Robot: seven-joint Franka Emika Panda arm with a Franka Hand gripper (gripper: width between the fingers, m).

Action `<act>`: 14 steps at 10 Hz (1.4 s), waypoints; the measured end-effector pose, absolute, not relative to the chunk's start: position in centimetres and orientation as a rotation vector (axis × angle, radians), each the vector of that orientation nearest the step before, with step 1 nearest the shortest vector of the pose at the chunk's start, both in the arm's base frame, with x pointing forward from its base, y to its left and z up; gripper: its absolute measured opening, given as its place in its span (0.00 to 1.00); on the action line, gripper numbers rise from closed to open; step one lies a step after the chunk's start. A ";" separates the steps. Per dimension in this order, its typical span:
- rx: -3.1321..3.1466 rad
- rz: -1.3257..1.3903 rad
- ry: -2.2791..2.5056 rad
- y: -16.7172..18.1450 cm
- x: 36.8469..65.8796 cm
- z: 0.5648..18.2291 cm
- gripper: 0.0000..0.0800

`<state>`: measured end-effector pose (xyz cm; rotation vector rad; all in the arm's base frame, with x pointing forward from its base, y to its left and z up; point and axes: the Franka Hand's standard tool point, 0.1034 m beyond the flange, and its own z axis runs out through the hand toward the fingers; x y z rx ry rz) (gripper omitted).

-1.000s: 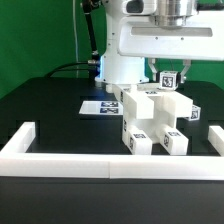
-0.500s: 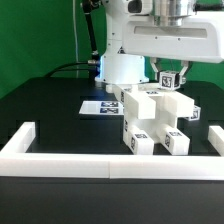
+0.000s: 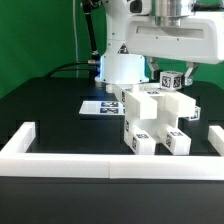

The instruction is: Assemble chair

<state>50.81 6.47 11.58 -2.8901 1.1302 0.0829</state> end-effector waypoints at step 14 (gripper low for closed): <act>-3.040 0.039 -0.562 6.3 50.8 11.7 0.81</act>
Offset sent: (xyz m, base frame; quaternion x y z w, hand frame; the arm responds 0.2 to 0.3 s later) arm -0.0063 0.0064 0.0045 0.0112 0.0080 -0.1900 0.9817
